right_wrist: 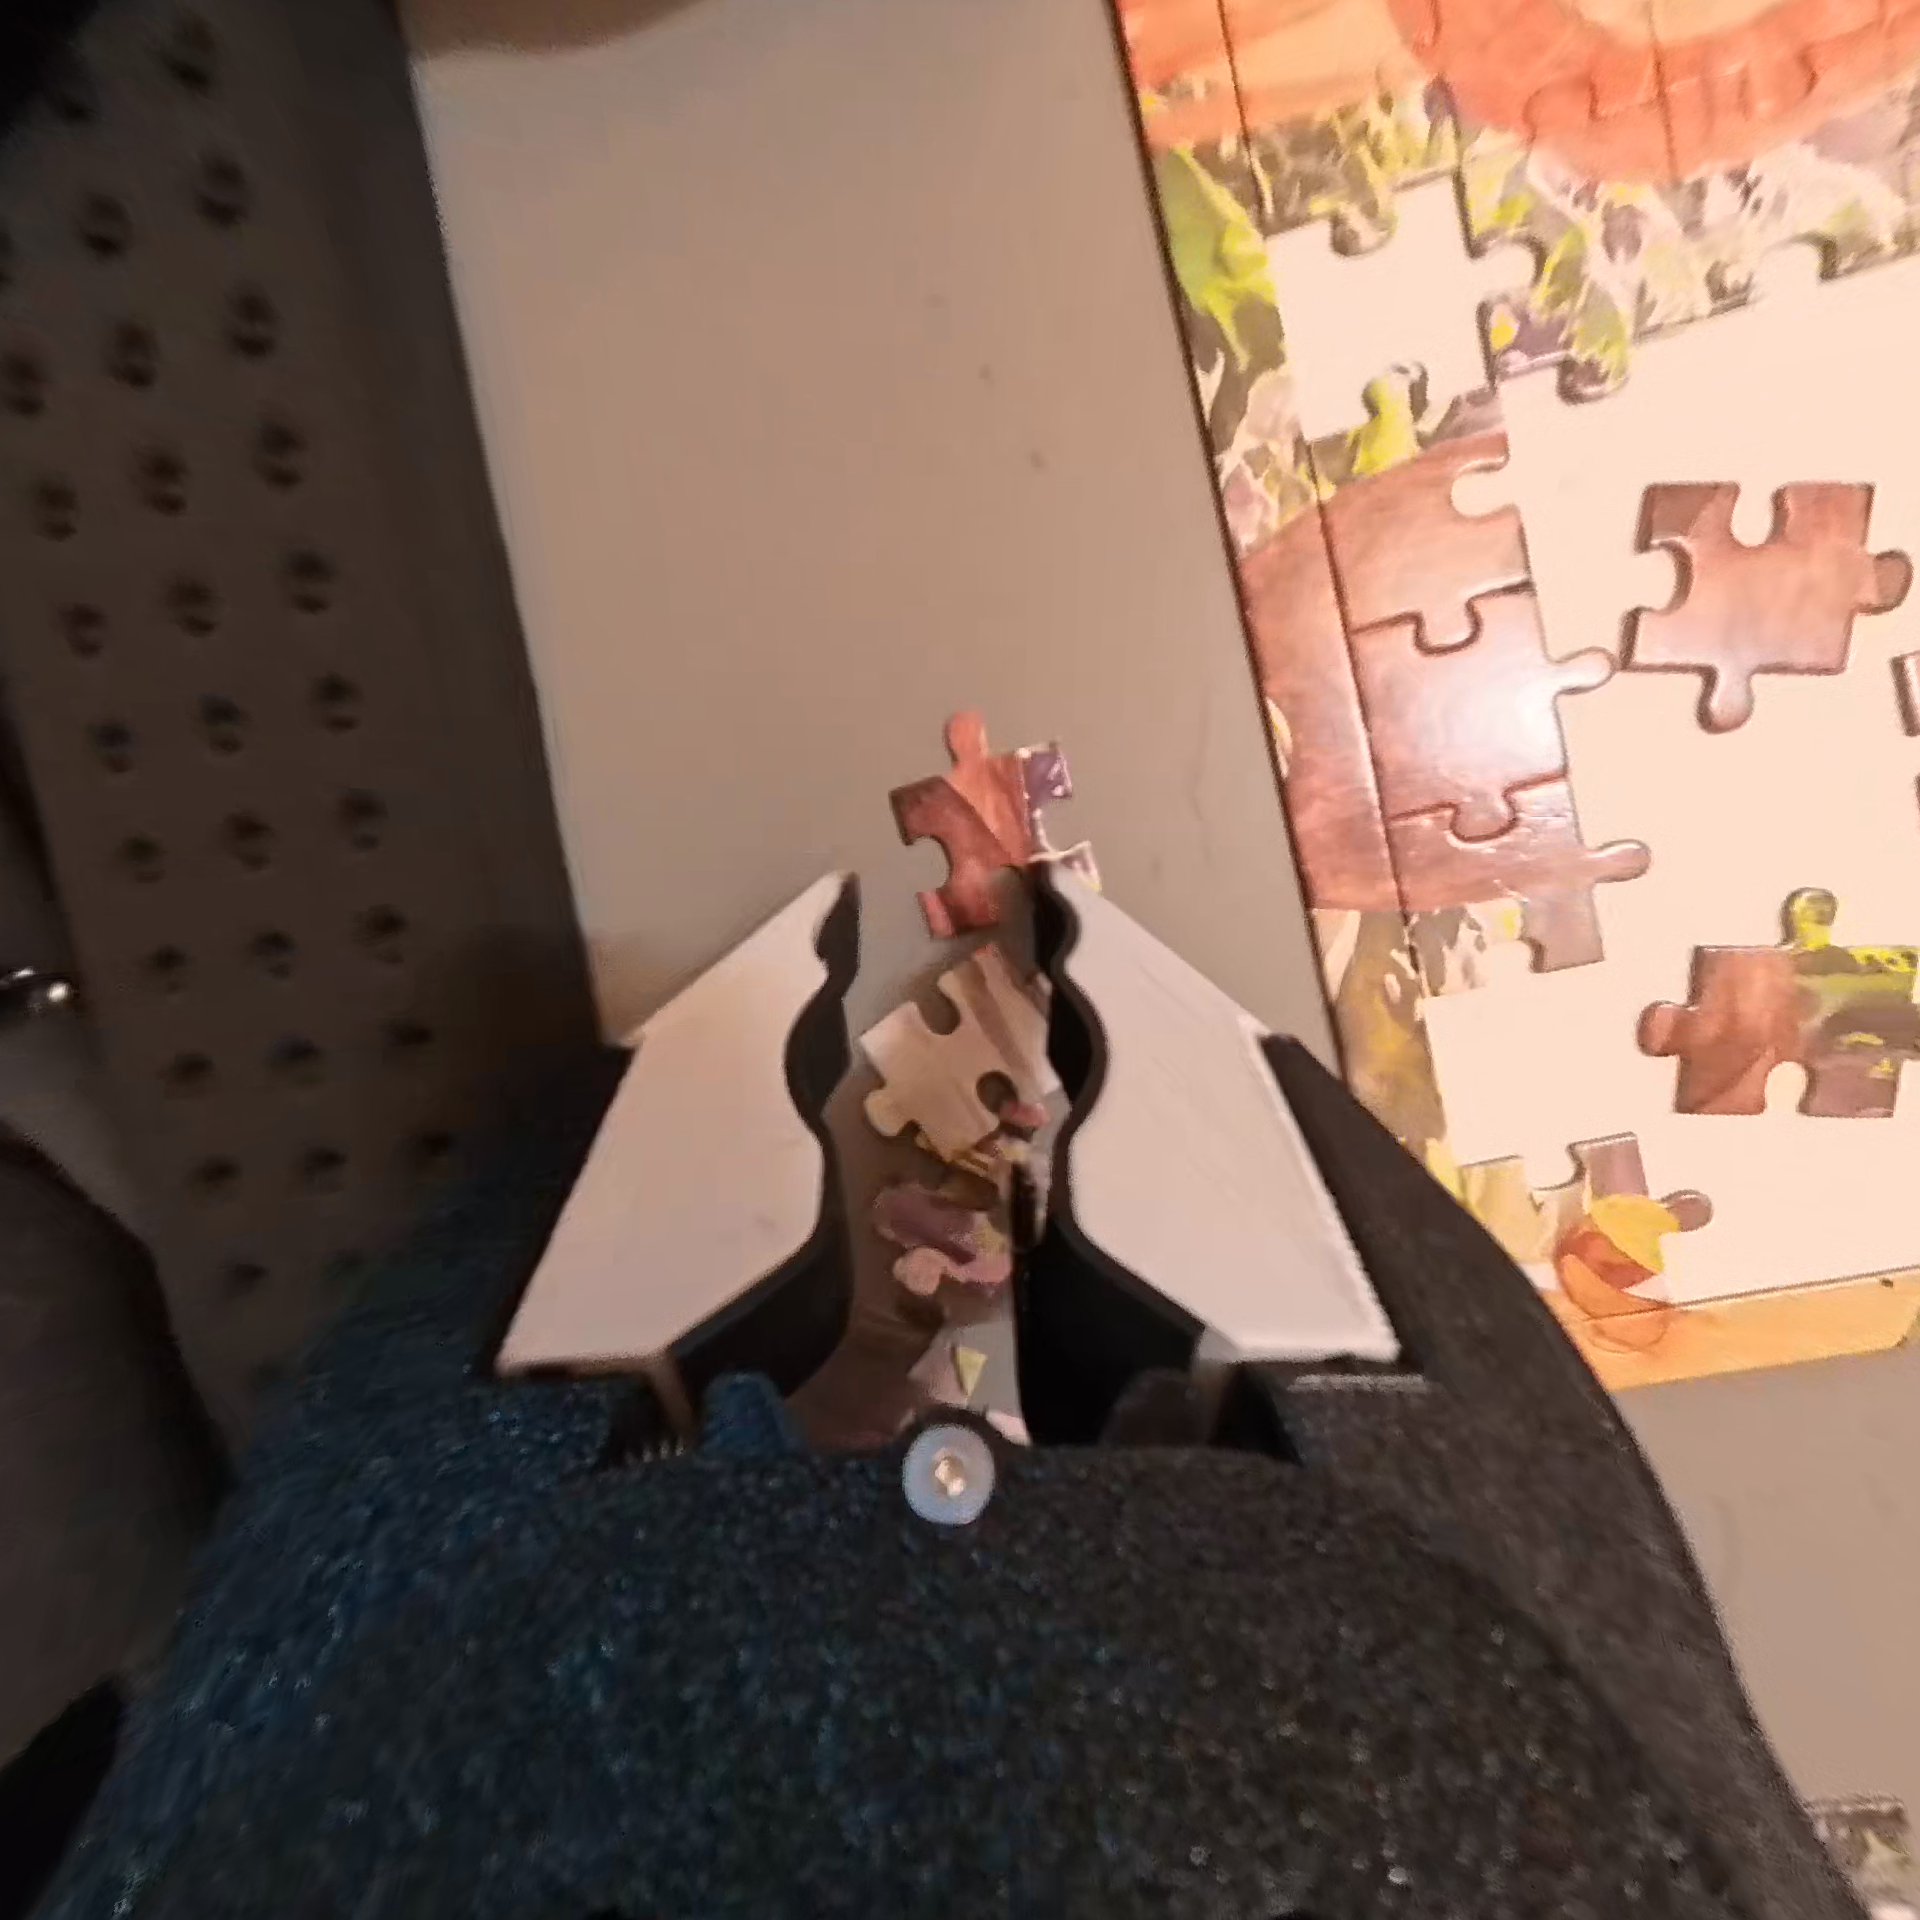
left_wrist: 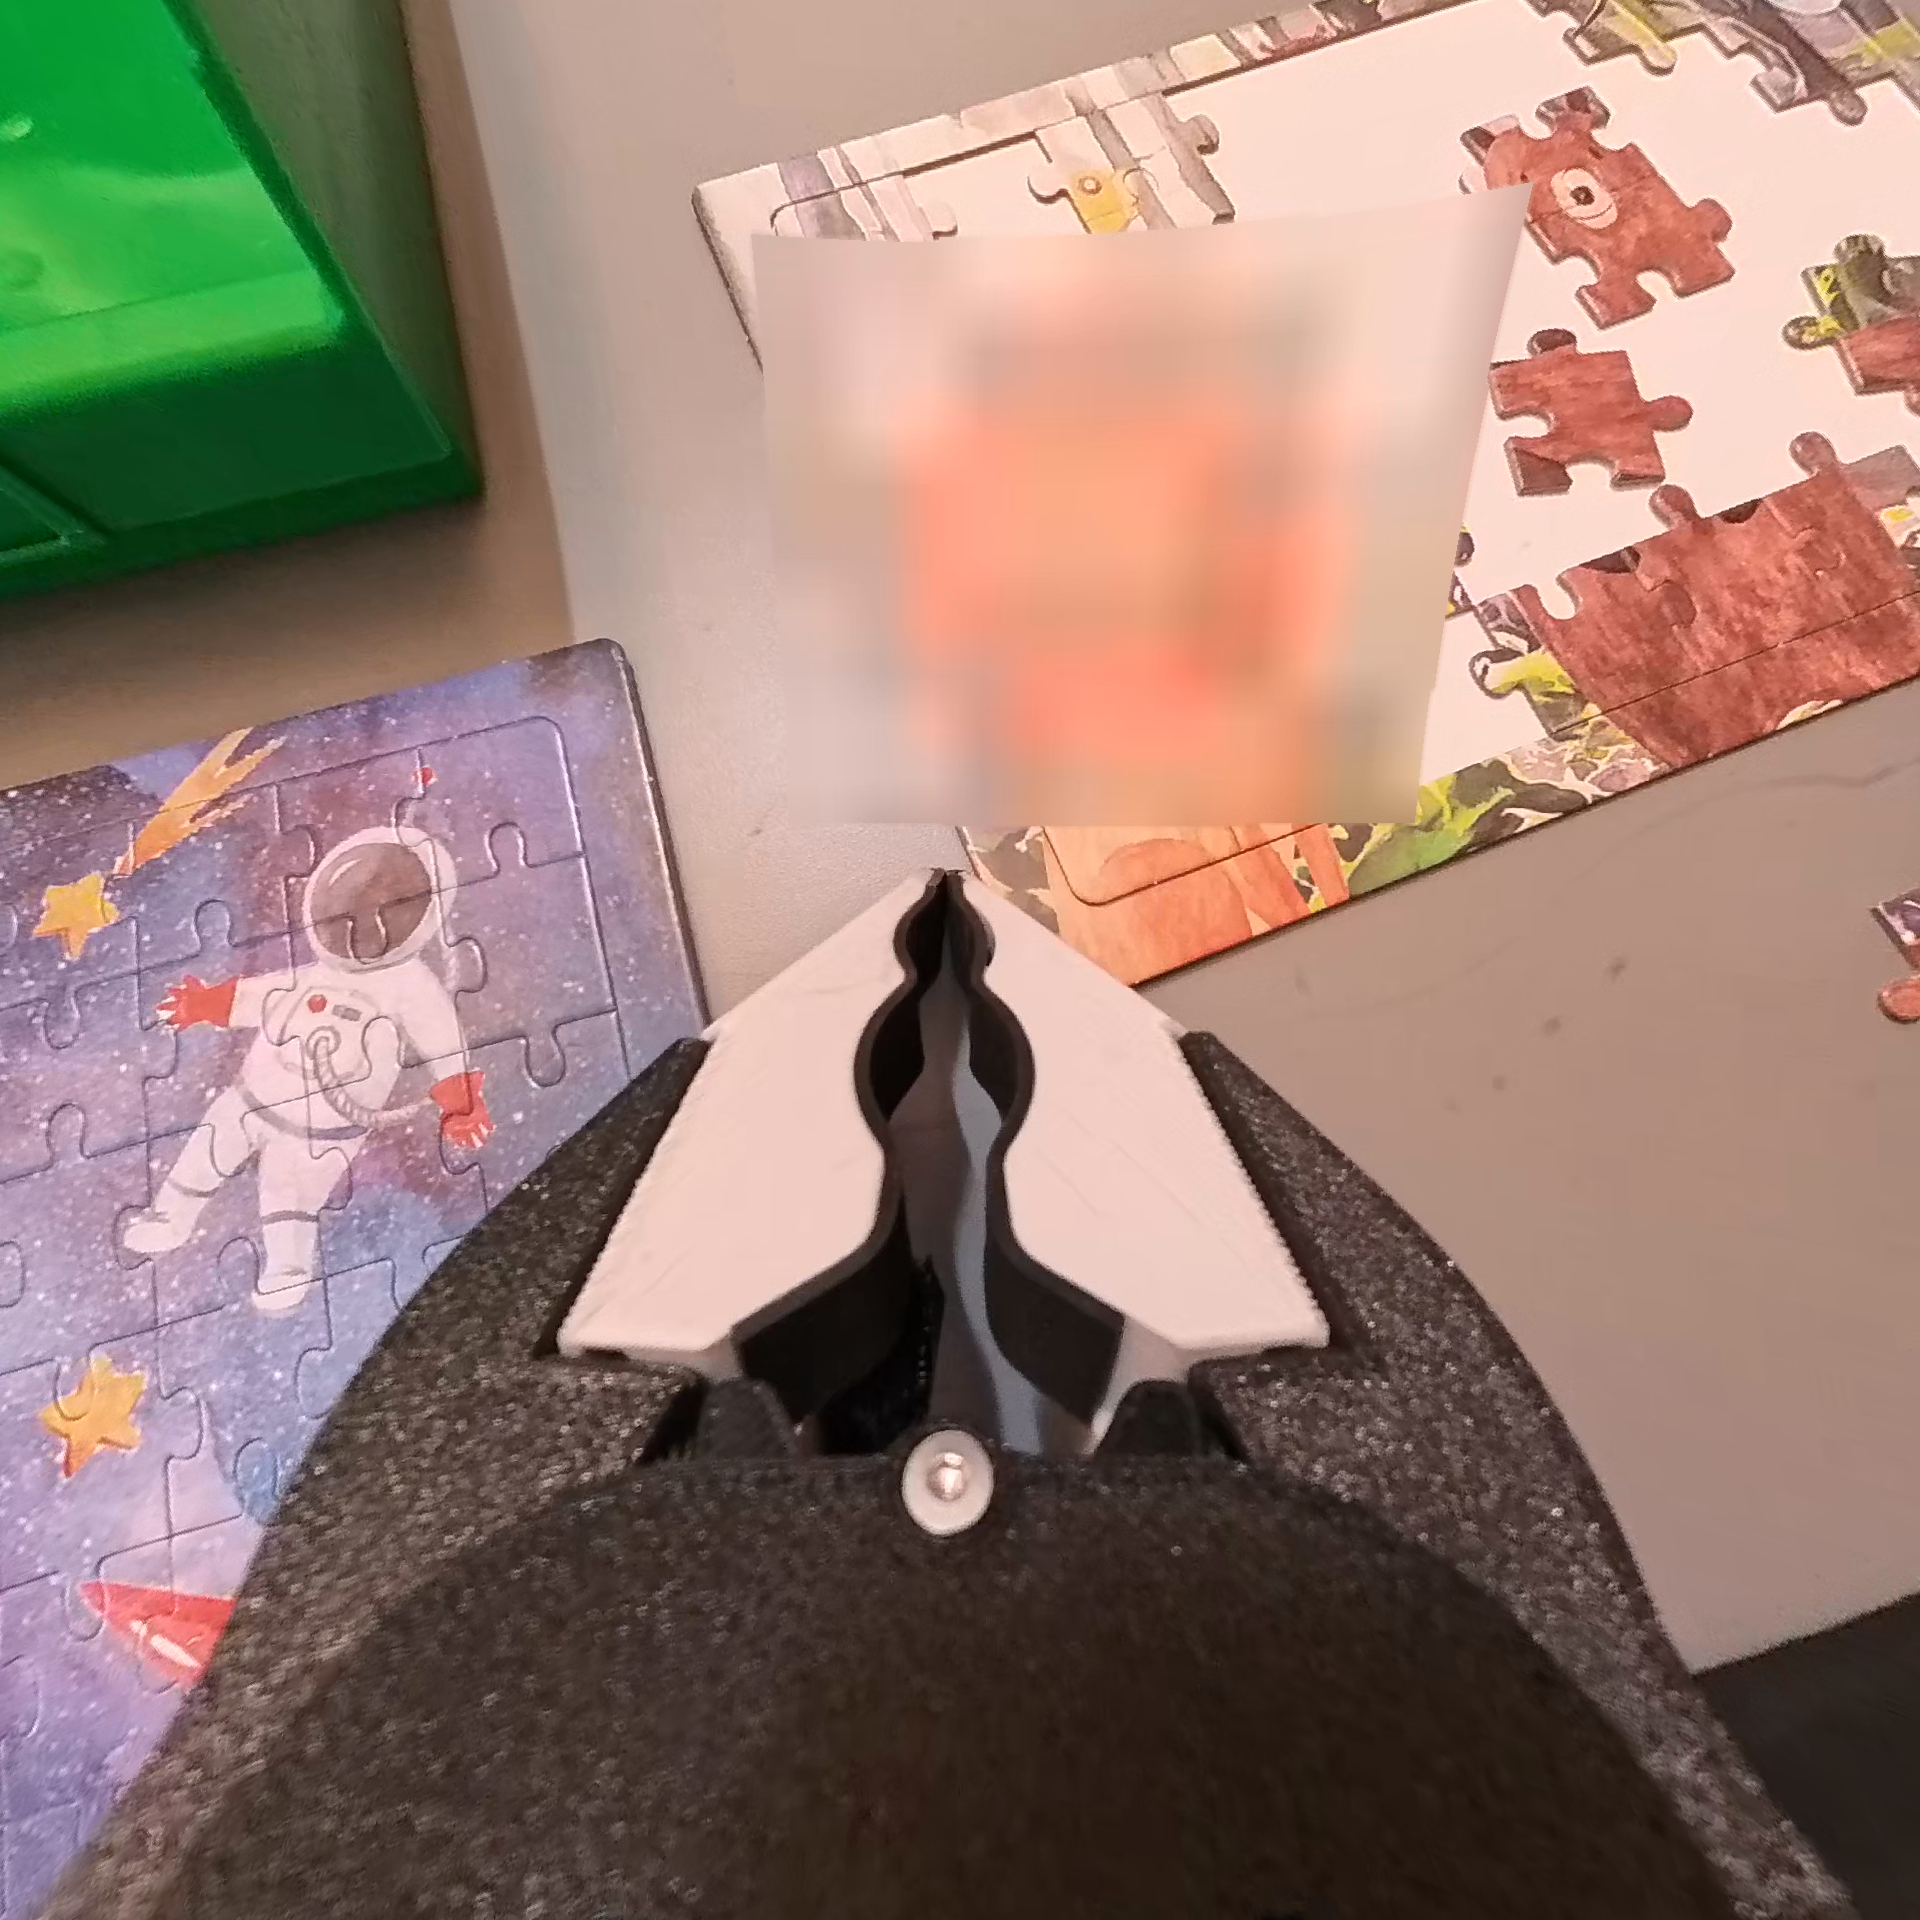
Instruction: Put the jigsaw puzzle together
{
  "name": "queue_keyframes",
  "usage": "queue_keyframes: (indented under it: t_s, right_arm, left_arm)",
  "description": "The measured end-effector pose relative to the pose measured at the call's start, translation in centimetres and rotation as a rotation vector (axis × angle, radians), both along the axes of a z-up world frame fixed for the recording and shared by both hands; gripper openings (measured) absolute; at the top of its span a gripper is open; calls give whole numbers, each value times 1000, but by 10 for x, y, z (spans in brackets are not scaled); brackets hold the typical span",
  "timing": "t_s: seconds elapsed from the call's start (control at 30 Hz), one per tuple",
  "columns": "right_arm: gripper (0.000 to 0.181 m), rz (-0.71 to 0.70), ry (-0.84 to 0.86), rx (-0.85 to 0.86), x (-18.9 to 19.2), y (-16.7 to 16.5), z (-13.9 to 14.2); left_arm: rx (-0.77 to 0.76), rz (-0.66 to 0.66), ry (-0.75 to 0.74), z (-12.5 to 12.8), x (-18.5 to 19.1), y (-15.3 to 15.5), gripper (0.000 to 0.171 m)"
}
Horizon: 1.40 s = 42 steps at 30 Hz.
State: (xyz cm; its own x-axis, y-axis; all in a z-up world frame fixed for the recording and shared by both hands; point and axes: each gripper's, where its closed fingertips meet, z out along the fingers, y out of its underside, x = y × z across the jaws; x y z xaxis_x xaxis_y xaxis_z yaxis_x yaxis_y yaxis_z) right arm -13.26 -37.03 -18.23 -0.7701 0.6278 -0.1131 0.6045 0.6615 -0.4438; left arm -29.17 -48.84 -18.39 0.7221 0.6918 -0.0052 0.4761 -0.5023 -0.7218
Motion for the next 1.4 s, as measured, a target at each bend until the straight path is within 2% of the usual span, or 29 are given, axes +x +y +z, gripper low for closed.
queue_keyframes:
  t_s: [0.1, 0.27, 0.43, 0.53, 0.63, 0.7, 0.87, 0.93, 1.0, 1.1, 1.17, 1.27, 1.4]
  right_arm:
    - [41, -35, 18, -42, -14, -2, 3]
    - [34, 92, 49, -39, -22, -22, -1]
    - [38, -102, 84, 50, -14, 0, 7]
    - [46, -184, 87, 3, -1, -11, 5]
    - [43, -248, 124, -15, -9, -14, -1]
    - [44, -229, 115, -31, -13, -20, -1]
    - [35, -14, 143, -7, -26, -41, -2]
    - [38, -2, 180, 37, -35, -37, 2]
    - [39, -70, 174, 15, -37, -36, 8]
    - [50, -354, 61, -29, -33, -29, 5]
    - [53, -471, 17, -129, -28, -40, 5]
    - [50, -569, 71, -110, -28, -41, 2]
    - [40, -567, 163, 8, -29, -36, -2]
  left_arm:
    - [-4, 0, 5, 0, 0, 0, 0]
    - [-6, -1, 7, 0, 0, 0, 0]
    - [0, 0, 1, 0, 0, 0, 0]
    - [1, 0, 1, 0, 0, 0, 0]
    - [-4, 0, 6, 0, 0, 0, 0]
    - [-8, 0, 11, 0, 0, 0, 0]
    - [-13, 0, 14, 0, 0, 0, 0]
    - [-11, 0, 13, 0, 0, 0, 0]
    - [-9, 0, 12, 0, 0, 0, 0]
    - [-8, 0, 10, 0, 0, 0, 0]
    - [-9, 0, 11, 0, 0, 0, 0]
    - [-10, -1, 13, 0, 0, 0, 0]
    - [-10, -1, 14, 0, 0, 0, 0]
